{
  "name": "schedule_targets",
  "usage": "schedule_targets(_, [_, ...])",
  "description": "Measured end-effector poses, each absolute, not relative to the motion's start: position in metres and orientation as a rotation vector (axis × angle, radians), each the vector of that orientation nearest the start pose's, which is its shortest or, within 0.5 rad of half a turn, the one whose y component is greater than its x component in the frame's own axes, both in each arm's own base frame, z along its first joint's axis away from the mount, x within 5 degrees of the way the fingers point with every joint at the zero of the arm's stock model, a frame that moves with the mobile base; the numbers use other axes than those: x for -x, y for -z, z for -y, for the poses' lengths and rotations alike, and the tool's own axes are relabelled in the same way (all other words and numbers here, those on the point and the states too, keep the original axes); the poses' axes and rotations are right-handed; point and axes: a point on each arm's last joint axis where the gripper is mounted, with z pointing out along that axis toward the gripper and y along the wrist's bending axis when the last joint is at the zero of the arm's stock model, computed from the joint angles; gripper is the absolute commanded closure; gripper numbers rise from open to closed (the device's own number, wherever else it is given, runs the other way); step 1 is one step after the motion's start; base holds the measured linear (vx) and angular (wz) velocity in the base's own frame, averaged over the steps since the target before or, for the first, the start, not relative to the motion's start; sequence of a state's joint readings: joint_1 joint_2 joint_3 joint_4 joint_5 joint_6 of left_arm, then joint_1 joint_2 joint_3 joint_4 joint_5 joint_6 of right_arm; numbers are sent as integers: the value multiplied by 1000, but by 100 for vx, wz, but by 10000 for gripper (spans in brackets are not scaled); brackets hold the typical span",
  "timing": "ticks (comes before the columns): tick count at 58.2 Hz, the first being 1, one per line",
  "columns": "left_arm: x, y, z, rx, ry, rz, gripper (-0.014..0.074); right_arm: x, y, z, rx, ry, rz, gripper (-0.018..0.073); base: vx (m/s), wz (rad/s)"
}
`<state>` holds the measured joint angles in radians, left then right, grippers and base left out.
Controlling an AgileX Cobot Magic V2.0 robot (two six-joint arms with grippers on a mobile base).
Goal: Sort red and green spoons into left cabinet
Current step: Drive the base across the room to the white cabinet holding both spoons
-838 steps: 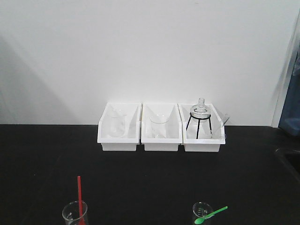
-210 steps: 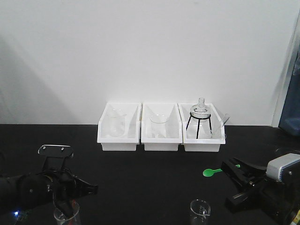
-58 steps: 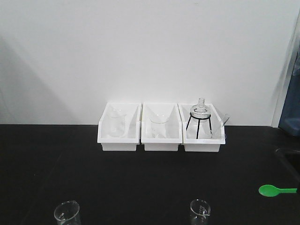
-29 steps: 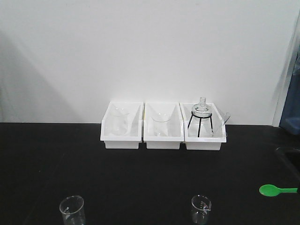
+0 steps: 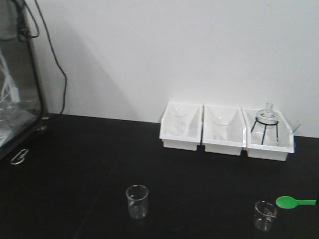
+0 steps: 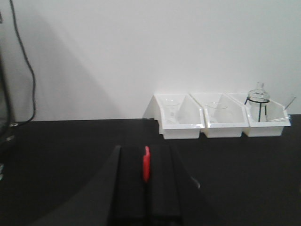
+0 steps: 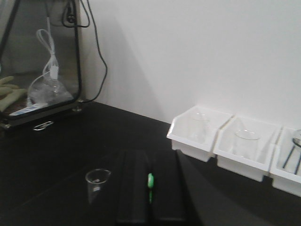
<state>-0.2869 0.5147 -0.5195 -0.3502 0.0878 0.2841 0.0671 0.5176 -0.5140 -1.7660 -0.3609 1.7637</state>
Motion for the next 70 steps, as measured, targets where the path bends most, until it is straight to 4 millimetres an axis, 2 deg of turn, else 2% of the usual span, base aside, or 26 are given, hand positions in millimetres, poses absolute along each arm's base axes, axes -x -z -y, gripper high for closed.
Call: schedule_targets(70, [-106,-341,34,-197,300,-1557,596,-105,-340,-39,342,-316,-1532,564,-13,54])
